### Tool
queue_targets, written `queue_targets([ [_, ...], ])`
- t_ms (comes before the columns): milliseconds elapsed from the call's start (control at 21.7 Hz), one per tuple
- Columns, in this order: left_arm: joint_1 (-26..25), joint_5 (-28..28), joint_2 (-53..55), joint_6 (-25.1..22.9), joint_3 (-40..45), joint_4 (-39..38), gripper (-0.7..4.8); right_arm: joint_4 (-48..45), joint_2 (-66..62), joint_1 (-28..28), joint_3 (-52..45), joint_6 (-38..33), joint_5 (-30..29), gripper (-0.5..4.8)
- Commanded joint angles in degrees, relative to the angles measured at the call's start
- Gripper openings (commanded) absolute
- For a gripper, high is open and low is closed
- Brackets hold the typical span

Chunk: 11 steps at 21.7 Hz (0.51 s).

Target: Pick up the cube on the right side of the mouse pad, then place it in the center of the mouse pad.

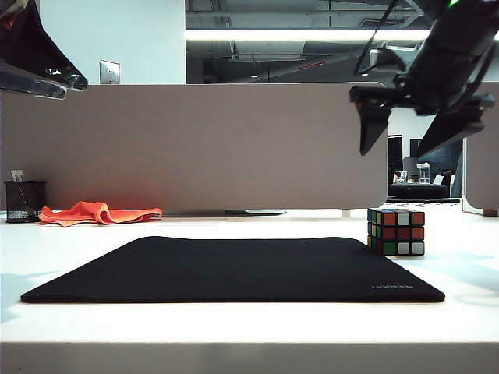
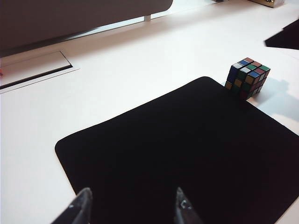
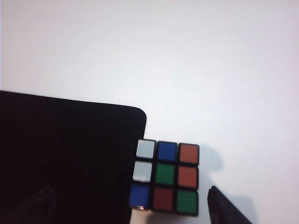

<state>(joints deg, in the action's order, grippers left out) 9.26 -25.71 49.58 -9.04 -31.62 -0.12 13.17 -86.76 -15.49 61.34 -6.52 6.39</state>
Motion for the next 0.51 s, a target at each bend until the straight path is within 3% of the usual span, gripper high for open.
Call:
queue_targets([
  [46, 0.02, -0.02, -0.07, 0.02, -0.46, 0.7, 2.25, 1.14, -4.57, -0.11, 3.58, -4.04, 0.13, 4.79],
  [506, 0.02, -0.04, -0.07, 0.02, -0.46, 0.68, 2.25, 6.29, -12.15, 0.02, 6.43, -3.98, 3.17, 4.79],
])
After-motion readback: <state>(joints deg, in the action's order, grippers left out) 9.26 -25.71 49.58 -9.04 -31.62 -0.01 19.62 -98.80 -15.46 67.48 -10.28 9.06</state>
